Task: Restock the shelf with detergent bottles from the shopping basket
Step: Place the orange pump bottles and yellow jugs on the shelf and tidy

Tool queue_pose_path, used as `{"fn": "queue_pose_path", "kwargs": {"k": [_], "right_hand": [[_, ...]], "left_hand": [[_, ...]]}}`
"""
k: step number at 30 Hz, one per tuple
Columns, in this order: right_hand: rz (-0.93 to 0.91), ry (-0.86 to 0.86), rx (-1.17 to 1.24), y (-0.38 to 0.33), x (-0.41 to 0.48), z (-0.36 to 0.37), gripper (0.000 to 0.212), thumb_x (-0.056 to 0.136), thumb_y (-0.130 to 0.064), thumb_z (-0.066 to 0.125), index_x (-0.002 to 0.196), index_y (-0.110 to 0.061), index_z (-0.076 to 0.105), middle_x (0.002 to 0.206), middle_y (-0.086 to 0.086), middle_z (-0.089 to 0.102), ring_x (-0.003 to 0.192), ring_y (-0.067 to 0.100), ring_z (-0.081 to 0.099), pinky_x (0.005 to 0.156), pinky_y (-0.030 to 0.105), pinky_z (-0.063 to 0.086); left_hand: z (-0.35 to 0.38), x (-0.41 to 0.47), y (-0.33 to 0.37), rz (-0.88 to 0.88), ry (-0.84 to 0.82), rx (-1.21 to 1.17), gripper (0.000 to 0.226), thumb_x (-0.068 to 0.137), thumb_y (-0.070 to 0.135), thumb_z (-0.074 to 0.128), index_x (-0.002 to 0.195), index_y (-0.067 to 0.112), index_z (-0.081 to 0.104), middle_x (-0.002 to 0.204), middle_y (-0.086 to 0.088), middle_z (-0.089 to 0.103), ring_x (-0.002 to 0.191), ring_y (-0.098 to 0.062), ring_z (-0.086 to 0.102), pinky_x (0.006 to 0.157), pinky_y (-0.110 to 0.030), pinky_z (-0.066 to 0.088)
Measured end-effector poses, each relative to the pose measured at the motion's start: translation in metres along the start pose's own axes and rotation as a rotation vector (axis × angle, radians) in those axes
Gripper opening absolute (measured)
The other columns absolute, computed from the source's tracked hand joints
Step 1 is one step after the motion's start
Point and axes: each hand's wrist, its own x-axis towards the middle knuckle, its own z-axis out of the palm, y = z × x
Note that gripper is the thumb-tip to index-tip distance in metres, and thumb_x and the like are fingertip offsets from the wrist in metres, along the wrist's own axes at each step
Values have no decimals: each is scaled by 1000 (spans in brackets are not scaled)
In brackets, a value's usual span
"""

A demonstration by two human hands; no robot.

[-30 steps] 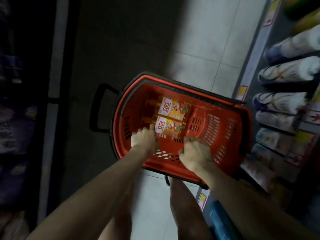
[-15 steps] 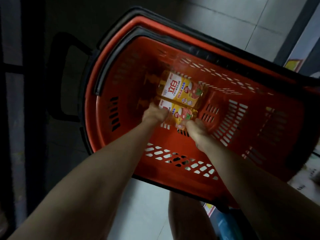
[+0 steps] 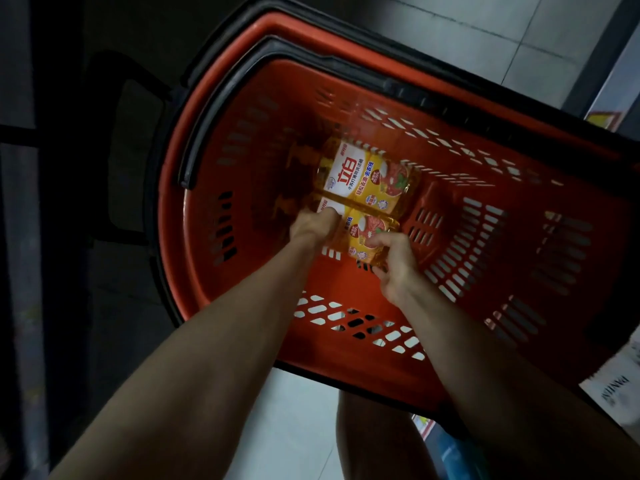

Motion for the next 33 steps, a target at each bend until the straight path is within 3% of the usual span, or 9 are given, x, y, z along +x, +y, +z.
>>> {"fn": "queue_pose_path", "kwargs": {"k": [3, 9, 12, 14, 16, 19, 23, 27, 33], "right_hand": [[-14, 48, -29, 5, -9, -1, 48, 69, -19, 72, 117, -9, 71, 120, 1, 66, 109, 17, 60, 98, 37, 44], [-94, 98, -14, 1, -63, -13, 64, 55, -27, 76, 117, -12, 68, 121, -3, 66, 102, 10, 58, 96, 42, 46], [-184, 120, -63, -11, -96, -23, 39, 66, -22, 80, 103, -10, 72, 103, -3, 72, 94, 14, 65, 85, 38, 48], [-214, 140, -122, -19, -121, -28, 66, 60, -32, 81, 118, -8, 61, 109, 2, 68, 102, 23, 66, 91, 40, 51], [-268, 117, -171, -27, -151, -35, 75, 64, -35, 78, 126, -17, 42, 115, 3, 58, 107, 23, 60, 98, 44, 49], [-362, 85, -242, -36, -194, -49, 73, 66, -42, 72, 125, -26, 34, 120, 6, 58, 107, 23, 63, 100, 49, 53], [-368, 56, -210, -48, -254, -70, 60, 75, -43, 78, 120, -30, 40, 117, 5, 66, 101, 23, 72, 95, 51, 59], [-372, 1, -79, -63, -334, -86, 50, 91, -18, 79, 125, -16, 42, 116, 9, 64, 95, 20, 73, 93, 45, 61], [-413, -109, -68, -90, -444, -108, 53, 86, -25, 87, 123, -11, 52, 110, 1, 71, 93, 13, 71, 95, 46, 58]], "left_hand": [[-6, -3, -2, -15, -11, -20, 47, 74, 44, 61, 116, 22, 63, 108, -10, 75, 97, -32, 75, 94, -48, 62], [-19, -66, -2, 66, 23, -127, 62, 90, 30, 60, 150, 34, 43, 117, -5, 70, 101, -27, 71, 93, -44, 63], [-24, -91, -14, 57, 17, -220, 82, 70, 42, 65, 149, 46, 43, 116, -3, 73, 102, -28, 72, 97, -47, 61], [-26, -104, -27, 56, 23, -270, 89, 56, 51, 62, 144, 50, 45, 114, -1, 74, 105, -29, 73, 100, -51, 59], [-31, -124, -35, 71, 27, -308, 90, 56, 52, 59, 144, 52, 43, 115, -3, 74, 106, -31, 72, 100, -54, 58], [-47, -186, -27, 73, 48, -362, 80, 61, 48, 62, 139, 52, 48, 114, -6, 75, 103, -33, 73, 96, -57, 60], [-74, -269, 0, 139, 58, -377, 78, 68, 40, 61, 144, 49, 46, 114, -2, 75, 104, -29, 72, 98, -55, 59], [-107, -361, 36, 243, 46, -312, 82, 78, 36, 57, 155, 46, 32, 110, -1, 76, 97, -28, 76, 93, -52, 61], [-160, -483, 71, 379, 81, -294, 77, 82, 39, 58, 156, 40, 36, 99, 0, 76, 89, -25, 77, 88, -53, 63]]}}
